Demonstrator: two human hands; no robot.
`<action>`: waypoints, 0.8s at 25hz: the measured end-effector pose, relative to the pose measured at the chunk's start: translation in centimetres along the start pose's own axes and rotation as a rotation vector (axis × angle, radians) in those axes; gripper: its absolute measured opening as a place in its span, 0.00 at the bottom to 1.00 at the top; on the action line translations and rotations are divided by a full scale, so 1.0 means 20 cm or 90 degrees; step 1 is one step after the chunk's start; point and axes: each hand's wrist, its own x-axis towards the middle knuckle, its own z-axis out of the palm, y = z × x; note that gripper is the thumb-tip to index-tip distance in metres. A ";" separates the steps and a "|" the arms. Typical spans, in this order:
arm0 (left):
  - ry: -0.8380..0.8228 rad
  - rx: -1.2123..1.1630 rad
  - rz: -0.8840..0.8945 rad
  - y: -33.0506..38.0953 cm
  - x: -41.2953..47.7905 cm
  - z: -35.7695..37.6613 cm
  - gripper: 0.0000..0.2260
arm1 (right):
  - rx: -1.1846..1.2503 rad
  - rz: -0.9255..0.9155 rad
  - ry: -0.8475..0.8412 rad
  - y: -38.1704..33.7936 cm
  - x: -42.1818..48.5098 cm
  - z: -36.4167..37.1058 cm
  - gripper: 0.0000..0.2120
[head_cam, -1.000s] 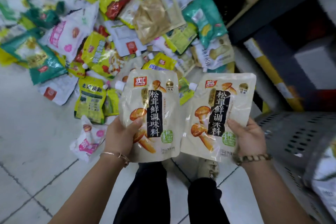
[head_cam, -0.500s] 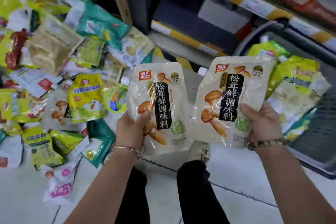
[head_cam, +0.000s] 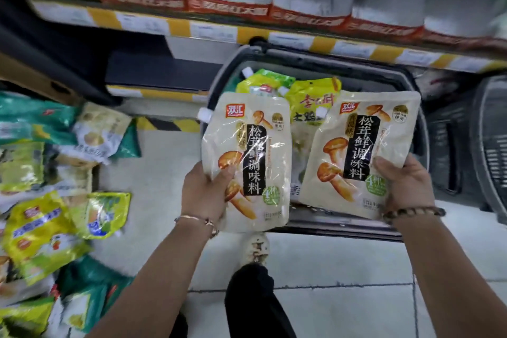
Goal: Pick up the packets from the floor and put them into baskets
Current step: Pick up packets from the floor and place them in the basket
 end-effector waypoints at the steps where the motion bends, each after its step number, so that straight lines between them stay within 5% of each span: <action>1: -0.015 0.022 0.010 0.04 0.04 0.10 0.03 | -0.012 0.008 0.012 -0.01 0.08 -0.05 0.11; 11: 0.004 0.059 0.005 0.24 0.41 0.69 0.05 | -0.084 -0.003 0.021 0.06 0.69 -0.16 0.12; 16: 0.056 0.169 -0.027 0.17 0.46 0.79 0.11 | -0.300 -0.004 0.050 0.10 0.78 -0.15 0.06; 20: 0.103 0.153 0.047 0.18 0.42 0.79 0.25 | -0.450 -0.047 0.146 0.10 0.77 -0.12 0.26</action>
